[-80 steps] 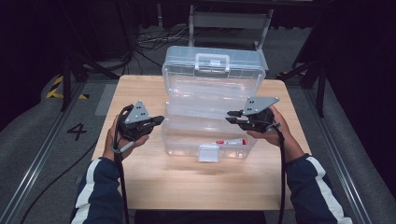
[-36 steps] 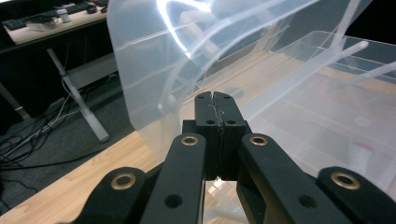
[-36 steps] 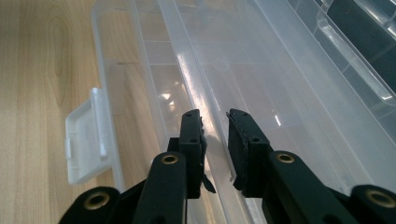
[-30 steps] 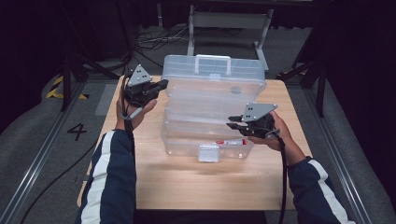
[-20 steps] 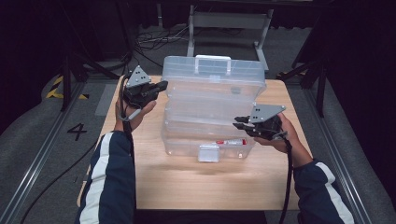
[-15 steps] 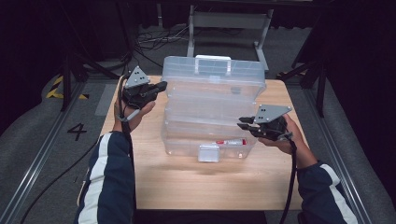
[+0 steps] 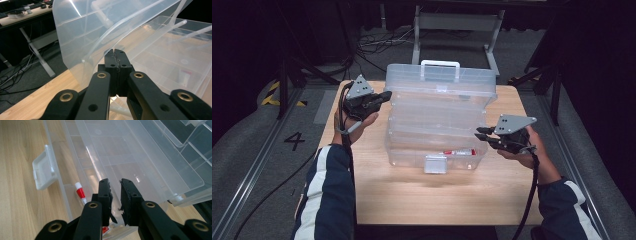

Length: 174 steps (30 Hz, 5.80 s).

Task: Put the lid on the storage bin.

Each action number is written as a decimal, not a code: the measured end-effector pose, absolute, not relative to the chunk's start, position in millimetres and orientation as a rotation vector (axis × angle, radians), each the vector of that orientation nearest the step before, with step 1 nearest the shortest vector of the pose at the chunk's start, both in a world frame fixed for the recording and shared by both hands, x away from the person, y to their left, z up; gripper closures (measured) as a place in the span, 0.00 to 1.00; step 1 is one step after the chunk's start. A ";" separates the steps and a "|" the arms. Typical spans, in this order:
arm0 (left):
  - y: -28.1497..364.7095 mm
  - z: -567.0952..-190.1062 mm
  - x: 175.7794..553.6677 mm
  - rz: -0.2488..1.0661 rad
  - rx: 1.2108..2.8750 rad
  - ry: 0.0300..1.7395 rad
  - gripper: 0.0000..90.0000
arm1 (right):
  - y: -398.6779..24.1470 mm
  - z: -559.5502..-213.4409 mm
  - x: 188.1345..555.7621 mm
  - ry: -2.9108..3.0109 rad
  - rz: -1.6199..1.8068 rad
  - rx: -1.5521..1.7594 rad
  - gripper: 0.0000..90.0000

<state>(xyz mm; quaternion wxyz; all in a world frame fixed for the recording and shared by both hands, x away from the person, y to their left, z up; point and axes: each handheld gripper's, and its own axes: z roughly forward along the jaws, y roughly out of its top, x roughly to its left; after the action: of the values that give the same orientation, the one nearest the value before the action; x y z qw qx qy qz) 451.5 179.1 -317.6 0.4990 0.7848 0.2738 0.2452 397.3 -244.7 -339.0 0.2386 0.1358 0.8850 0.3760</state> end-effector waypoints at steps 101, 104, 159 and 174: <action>185.3 -380.5 382.9 0.542 2.151 0.564 1.00 | -289.0 -375.9 390.0 2.475 0.983 0.580 0.79; 185.8 -381.2 382.8 0.542 2.152 0.566 1.00 | -289.1 -376.3 390.2 2.479 0.980 0.581 0.79; 189.7 -407.8 379.2 0.550 2.315 0.608 1.00 | -286.7 -392.6 386.8 2.580 0.921 0.571 0.73; 189.0 -411.3 374.3 0.548 2.318 0.613 0.95 | -282.7 -392.3 381.4 2.573 0.921 0.560 0.70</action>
<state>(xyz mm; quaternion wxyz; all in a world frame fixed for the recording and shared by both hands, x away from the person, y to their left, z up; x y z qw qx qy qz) 374.3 189.0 -411.3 0.3345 0.8881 0.2351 0.2101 381.4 -282.7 -392.3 0.1752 0.1977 0.9081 0.3250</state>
